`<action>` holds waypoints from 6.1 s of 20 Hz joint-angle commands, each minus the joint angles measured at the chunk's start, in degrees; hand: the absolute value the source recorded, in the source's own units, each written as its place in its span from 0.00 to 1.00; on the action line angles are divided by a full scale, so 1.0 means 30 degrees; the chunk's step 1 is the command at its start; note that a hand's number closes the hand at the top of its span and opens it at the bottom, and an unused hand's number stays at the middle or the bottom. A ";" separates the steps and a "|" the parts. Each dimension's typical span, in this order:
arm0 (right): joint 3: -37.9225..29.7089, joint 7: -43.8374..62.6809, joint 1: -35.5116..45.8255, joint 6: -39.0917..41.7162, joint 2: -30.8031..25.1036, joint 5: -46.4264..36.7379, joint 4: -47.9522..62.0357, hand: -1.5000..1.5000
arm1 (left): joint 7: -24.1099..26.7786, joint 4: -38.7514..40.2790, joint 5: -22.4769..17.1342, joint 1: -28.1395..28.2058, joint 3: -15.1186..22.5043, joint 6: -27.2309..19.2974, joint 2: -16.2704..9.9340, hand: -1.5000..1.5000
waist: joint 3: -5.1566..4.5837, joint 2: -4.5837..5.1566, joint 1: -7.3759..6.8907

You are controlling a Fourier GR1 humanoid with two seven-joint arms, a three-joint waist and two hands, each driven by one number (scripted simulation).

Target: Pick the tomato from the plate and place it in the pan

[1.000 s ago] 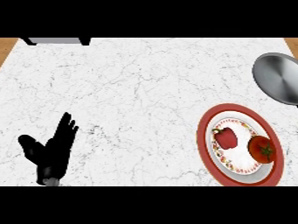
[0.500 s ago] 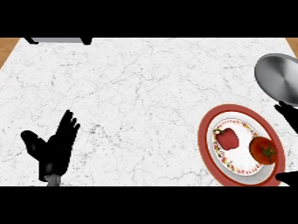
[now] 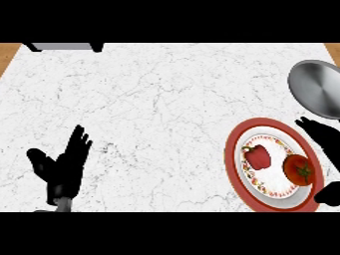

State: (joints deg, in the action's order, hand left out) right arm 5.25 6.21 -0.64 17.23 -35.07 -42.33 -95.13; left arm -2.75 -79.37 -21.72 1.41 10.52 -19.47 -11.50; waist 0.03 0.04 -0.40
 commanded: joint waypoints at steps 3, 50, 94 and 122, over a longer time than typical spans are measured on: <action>-0.0385 -0.0975 0.1021 0.2029 0.0264 -0.0096 0.1807 0.00 | -0.0419 -0.0520 0.1080 0.0423 0.0316 -0.0625 0.0713 0.50 | -0.0008 -0.0010 0.0058; 0.1319 -0.1754 0.2930 -0.3001 0.7619 -0.8374 0.1314 1.00 | -0.1115 -0.0862 0.1917 0.1013 -0.2953 0.2733 0.1250 0.50 | -0.0026 -0.0080 0.0180; -1.0605 -0.6938 1.5164 -1.3010 -0.0734 -0.5337 2.4650 0.00 | -0.1427 -0.0796 0.3386 -0.0315 -0.1839 0.2784 0.2509 0.50 | 0.0107 0.1019 -0.1901; -1.9079 -1.4675 1.5915 0.2976 -0.4457 0.4687 2.9555 0.00 | -0.1320 -0.0621 0.2912 -0.0169 -0.2701 0.2892 0.2233 0.50 | 0.0219 0.0673 -0.0801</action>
State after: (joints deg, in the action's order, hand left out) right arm -49.95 -35.34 49.32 16.38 -45.18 -30.72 -7.90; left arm -6.49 -81.61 -12.48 1.13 3.25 -11.22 -4.13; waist 0.70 2.13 -3.55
